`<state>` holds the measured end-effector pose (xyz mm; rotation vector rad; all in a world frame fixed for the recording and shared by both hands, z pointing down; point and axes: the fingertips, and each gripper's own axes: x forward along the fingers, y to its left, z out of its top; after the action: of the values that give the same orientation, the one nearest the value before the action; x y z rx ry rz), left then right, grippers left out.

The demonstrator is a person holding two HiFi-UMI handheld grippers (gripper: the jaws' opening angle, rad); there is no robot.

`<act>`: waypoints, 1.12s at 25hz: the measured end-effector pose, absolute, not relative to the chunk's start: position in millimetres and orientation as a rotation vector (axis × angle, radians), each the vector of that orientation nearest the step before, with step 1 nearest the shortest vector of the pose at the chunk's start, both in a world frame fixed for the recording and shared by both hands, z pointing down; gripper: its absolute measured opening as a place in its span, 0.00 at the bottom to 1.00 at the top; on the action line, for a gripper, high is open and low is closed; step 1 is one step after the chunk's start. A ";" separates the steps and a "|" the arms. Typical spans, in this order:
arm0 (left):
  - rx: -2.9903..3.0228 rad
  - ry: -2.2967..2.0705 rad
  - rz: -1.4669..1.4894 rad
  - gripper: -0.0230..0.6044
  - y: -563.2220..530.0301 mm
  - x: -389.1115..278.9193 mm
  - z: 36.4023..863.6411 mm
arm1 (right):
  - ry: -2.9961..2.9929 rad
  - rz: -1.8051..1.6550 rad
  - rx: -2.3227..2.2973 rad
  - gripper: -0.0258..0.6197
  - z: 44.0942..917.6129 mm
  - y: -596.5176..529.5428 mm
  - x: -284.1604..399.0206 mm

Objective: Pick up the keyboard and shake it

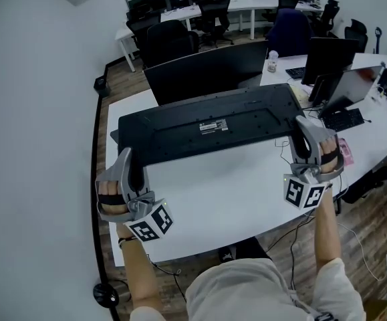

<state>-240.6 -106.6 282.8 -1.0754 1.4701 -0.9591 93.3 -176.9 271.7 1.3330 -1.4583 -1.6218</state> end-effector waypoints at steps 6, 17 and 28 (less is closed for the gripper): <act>-1.362 1.272 -1.150 0.24 -128.0 -245.0 363.1 | -1.703 -1.366 0.948 0.24 349.3 -207.8 82.2; -2.691 0.569 -1.191 0.22 -110.6 -241.4 500.9 | -2.136 -0.454 -0.060 0.23 476.9 -198.7 82.6; -3.505 0.826 0.277 0.22 -133.2 -272.6 509.2 | -2.754 0.574 -0.332 0.23 476.8 -219.3 57.5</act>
<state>-272.6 -133.2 509.2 -3.5051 0.8258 0.2770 57.5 -219.3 476.8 -0.3319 -2.7544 0.5738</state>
